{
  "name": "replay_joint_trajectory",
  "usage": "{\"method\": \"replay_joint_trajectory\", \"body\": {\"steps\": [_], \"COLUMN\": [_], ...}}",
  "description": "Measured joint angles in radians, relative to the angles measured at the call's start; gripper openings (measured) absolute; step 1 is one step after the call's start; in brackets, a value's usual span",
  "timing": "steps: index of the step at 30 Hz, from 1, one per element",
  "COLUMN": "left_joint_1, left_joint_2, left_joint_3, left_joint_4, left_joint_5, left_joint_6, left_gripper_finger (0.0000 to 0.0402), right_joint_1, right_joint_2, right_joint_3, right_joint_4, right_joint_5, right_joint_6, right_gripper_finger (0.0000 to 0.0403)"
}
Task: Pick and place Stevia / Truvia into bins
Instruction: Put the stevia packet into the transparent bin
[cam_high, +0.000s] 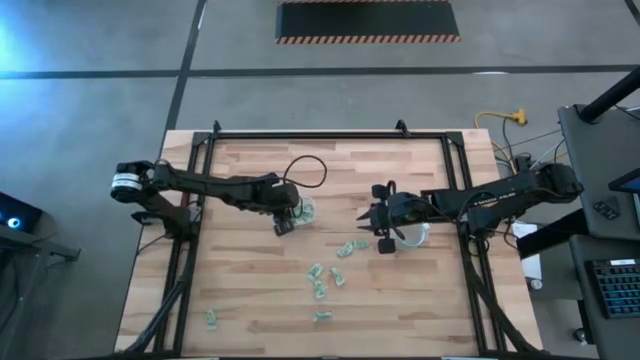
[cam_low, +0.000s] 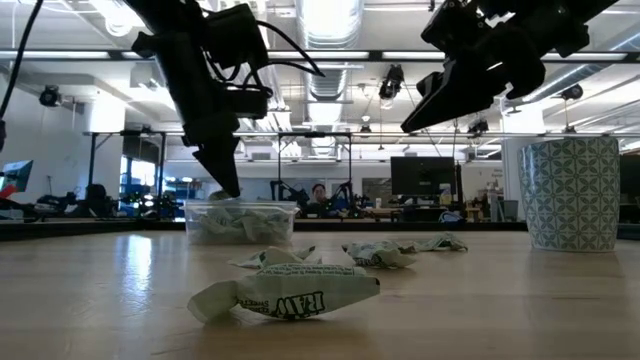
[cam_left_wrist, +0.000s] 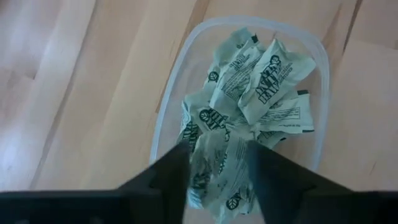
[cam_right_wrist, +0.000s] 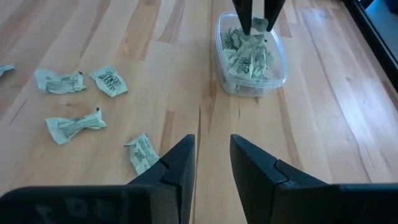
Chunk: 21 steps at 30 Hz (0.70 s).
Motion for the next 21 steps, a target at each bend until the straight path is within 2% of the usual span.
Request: {"method": "replay_joint_trajectory", "body": {"steps": [4, 8, 14, 21], "left_joint_1": [0.0, -0.002, -0.051, -0.194], "left_joint_2": [-0.034, -0.096, -0.209, -0.29], "left_joint_3": [0.016, 0.022, 0.006, -0.014], "left_joint_4": [0.004, -0.001, -0.003, 0.0], "left_joint_5": [0.0, 0.001, 0.066, 0.068], "left_joint_6": [0.009, 0.024, 0.004, -0.039], "left_gripper_finger": [0.0201, 0.0238, 0.0246, 0.0247], "right_joint_1": [0.0, 0.0, 0.0, 0.0], "right_joint_2": [0.025, 0.075, 0.176, 0.279], "right_joint_3": [0.0, 0.0, 0.0, 0.015], "right_joint_4": [0.002, 0.009, 0.031, 0.018], "right_joint_5": [0.0, -0.001, -0.047, -0.069], "right_joint_6": [0.0, 0.008, 0.01, 0.011], "right_gripper_finger": [0.0093, 0.0095, 0.009, 0.0088]}}
